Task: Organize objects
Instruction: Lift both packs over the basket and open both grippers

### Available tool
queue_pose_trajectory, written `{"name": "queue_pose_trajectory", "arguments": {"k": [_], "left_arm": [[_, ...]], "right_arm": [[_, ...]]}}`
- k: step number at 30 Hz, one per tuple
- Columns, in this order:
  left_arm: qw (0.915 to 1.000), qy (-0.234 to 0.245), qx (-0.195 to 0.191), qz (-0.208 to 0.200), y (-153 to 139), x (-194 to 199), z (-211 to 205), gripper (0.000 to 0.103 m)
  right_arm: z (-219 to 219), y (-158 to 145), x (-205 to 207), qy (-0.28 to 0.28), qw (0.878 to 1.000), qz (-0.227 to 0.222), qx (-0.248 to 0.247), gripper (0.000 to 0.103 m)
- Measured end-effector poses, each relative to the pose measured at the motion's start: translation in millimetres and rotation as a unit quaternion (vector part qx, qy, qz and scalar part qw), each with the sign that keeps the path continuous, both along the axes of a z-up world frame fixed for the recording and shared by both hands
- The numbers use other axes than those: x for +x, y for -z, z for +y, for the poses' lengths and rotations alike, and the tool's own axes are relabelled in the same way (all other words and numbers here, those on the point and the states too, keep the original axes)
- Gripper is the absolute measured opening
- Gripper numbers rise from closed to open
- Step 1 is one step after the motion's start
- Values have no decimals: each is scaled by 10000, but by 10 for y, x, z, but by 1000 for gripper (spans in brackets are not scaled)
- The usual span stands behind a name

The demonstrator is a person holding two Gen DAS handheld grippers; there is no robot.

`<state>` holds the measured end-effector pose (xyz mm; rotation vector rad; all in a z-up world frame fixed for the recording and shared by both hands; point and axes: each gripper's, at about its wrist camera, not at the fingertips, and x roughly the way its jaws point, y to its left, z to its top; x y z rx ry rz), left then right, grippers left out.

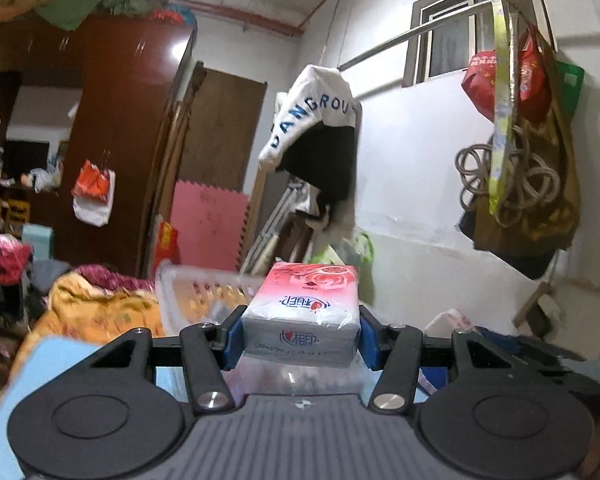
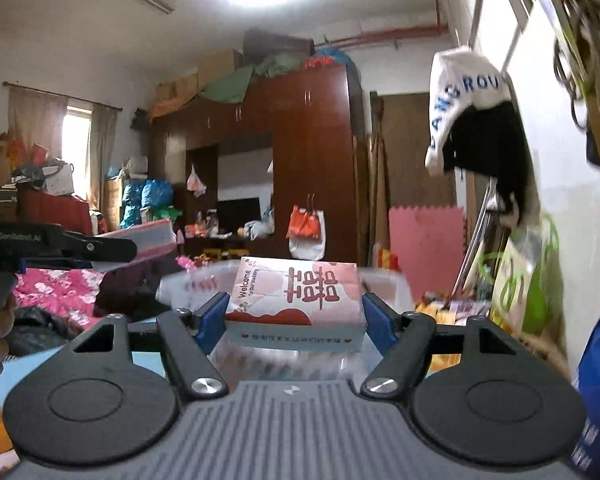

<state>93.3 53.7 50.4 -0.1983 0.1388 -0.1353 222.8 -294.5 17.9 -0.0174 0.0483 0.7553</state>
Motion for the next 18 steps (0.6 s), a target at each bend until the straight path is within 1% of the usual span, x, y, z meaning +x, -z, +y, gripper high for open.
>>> {"name": "queue_pose_trajectory", "arguments": {"k": [3,6,9,10,11,13,16,18], "left_arm": [[9993,-269,244,78,-214,315,-25,59],[9984,-389,184,366,-328,713,19,58],[9958,-505,89,760,-316,1065,57,58],[9950,-522,64,852,-294,1131,64,58],[9944,-535,30,908,-277,1189,69,58],[9940,-590,8,917,-246,1237,84,59],[9935,-643,-115,934,-226,1280,107,59],[9932,-632,-83,975,-211,1318,90,59]], "right_arm": [[197,-251,155,70,9999,-87,-63,74],[482,-402,417,304,9990,-91,-316,74],[762,-422,705,594,9963,12,-616,74],[847,-399,784,648,9949,79,-764,74],[884,-377,839,605,9948,151,-808,74],[916,-361,915,468,9956,240,-769,74],[931,-331,922,431,9957,257,-782,74],[932,-313,884,414,9951,250,-866,74]]}}
